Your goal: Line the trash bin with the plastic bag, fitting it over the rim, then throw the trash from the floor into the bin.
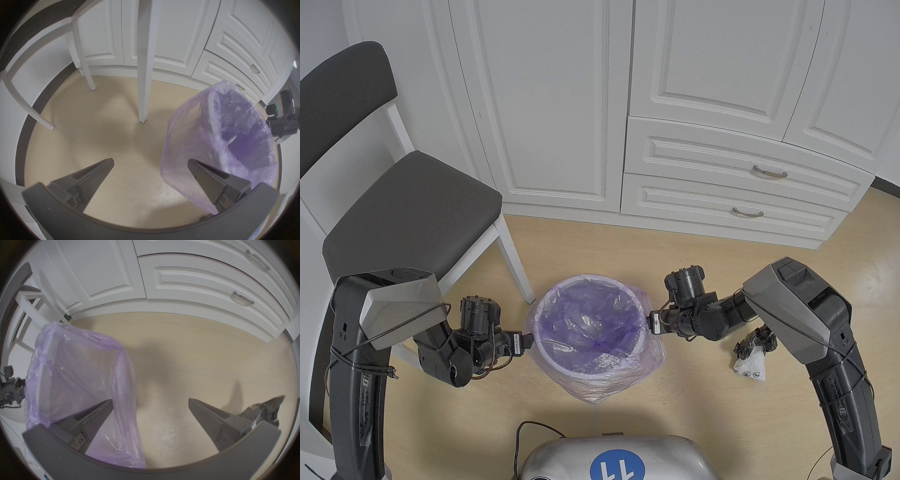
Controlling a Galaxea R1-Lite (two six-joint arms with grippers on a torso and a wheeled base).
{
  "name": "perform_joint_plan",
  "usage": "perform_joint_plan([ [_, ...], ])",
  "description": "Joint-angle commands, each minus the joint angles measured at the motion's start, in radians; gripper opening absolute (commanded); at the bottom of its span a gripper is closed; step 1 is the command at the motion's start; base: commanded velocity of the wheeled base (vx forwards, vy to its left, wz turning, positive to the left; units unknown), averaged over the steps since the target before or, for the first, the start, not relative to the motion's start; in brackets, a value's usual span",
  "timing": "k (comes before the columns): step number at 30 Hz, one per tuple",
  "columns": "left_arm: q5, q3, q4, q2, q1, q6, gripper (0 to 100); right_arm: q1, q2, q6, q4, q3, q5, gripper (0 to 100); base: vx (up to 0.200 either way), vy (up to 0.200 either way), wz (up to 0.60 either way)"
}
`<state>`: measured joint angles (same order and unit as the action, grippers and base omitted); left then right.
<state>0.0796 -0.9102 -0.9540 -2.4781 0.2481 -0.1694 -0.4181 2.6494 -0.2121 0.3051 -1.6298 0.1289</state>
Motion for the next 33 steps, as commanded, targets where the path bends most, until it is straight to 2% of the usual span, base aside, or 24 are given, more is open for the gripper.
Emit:
perform_joint_plan([
  [1, -0.021, 0.054, -0.019, 0.096, 0.003, -0.007, 100, 0.01, 0.224, 0.06, -0.281, -0.37, -0.045, 100, 0.0, 0.0, 0.0],
  [4, -0.021, 0.063, -0.019, 0.119, 0.002, -0.006, 100, 0.012, 0.254, 0.125, -0.212, -0.37, -0.051, 100, 0.0, 0.0, 0.0],
  [10, -0.02, 0.094, -0.019, 0.16, 0.01, 0.001, 100, 0.021, 0.284, 0.115, -0.061, -0.37, -0.04, 100, 0.0, 0.0, 0.0],
  [14, -0.02, 0.103, -0.019, 0.176, 0.011, 0.004, 100, 0.042, 0.294, 0.082, 0.058, -0.37, -0.02, 100, 0.0, 0.0, 0.0],
  [15, -0.02, 0.105, -0.019, 0.18, 0.011, 0.005, 100, 0.047, 0.296, 0.05, 0.108, -0.37, -0.011, 100, 0.0, 0.0, 0.0],
  [21, -0.02, 0.109, -0.02, 0.194, 0.022, 0.005, 100, 0.064, 0.231, -0.056, 0.201, -0.37, 0.0, 100, 0.0, 0.0, 0.0],
  [23, -0.02, 0.113, -0.02, 0.199, 0.028, 0.005, 100, 0.064, 0.204, -0.099, 0.204, -0.37, 0.026, 100, 0.0, 0.0, 0.0],
  [24, -0.02, 0.117, -0.02, 0.202, 0.033, 0.005, 100, 0.064, 0.178, -0.128, 0.195, -0.37, 0.06, 100, 0.0, 0.0, 0.0],
  [25, -0.02, 0.117, -0.02, 0.202, 0.033, 0.005, 100, 0.064, 0.178, -0.128, 0.195, -0.37, 0.06, 100, 0.0, 0.0, 0.0],
  [26, -0.02, 0.125, -0.02, 0.208, 0.04, 0.007, 100, 0.064, 0.121, -0.136, 0.166, -0.351, 0.109, 100, 0.0, 0.0, 0.0],
  [27, -0.02, 0.128, -0.022, 0.209, 0.046, 0.005, 100, 0.064, 0.084, -0.135, 0.141, -0.3, 0.121, 100, 0.0, 0.0, 0.0],
  [30, -0.02, 0.14, -0.042, 0.215, 0.056, 0.005, 100, 0.051, -0.085, -0.13, 0.003, -0.104, 0.123, 100, 0.0, 0.0, 0.0],
  [33, -0.02, 0.151, -0.06, 0.22, 0.059, 0.007, 100, 0.027, -0.192, -0.125, -0.084, -0.001, 0.124, 100, 0.0, 0.0, 0.0],
])
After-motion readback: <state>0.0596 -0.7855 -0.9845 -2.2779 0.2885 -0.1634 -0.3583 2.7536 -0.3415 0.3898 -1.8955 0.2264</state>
